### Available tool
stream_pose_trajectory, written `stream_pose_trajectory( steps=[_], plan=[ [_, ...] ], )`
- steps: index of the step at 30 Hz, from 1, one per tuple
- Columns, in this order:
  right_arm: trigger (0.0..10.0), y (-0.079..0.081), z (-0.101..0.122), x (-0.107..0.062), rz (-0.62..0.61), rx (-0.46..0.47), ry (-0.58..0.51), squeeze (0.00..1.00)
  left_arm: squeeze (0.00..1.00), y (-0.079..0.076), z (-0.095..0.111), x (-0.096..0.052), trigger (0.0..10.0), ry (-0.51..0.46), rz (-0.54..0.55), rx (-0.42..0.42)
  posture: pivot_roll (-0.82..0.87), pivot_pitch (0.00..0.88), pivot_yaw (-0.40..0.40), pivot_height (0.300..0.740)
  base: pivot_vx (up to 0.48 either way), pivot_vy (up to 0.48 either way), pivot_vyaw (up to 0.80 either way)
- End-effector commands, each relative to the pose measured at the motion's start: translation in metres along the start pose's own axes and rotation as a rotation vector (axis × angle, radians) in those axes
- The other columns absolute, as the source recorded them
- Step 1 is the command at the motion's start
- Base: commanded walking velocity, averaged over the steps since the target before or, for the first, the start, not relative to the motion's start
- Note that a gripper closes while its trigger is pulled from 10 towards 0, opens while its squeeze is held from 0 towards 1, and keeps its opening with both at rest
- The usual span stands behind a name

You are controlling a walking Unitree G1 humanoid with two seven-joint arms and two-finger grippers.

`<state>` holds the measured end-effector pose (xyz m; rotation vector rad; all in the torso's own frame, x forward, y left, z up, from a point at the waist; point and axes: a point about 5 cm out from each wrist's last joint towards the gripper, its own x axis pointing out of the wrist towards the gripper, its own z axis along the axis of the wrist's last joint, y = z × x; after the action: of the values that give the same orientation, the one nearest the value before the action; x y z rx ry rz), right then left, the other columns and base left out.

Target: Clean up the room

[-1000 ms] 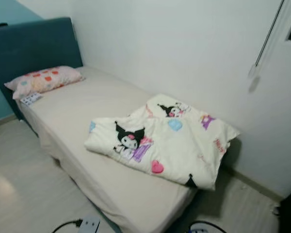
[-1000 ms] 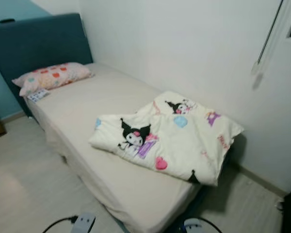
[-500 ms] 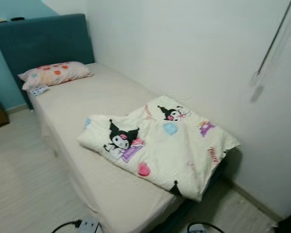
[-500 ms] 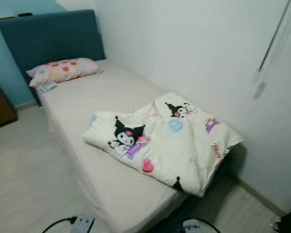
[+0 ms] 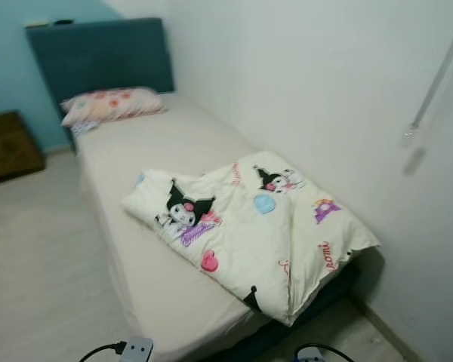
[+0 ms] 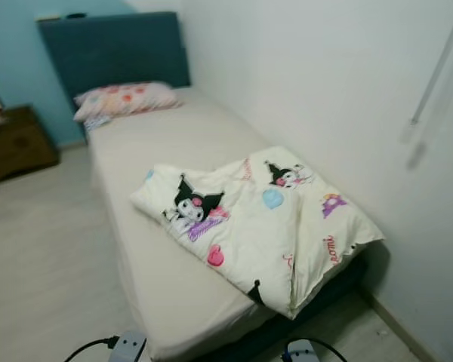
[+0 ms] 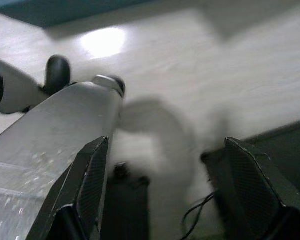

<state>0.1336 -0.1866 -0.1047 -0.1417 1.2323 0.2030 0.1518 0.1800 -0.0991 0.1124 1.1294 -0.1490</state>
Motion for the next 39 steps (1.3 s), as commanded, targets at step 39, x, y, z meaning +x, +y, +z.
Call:
stream_pose_trajectory(
  steps=[39],
  plan=[
    [10.0,0.007,0.010,0.002,0.011,-0.027,-0.030,0.00,0.00,0.006,0.007,0.000,10.0,-0.012,0.018,0.002,-0.01,0.000,-0.024,0.740,0.000,-0.087,0.68]
  ],
)
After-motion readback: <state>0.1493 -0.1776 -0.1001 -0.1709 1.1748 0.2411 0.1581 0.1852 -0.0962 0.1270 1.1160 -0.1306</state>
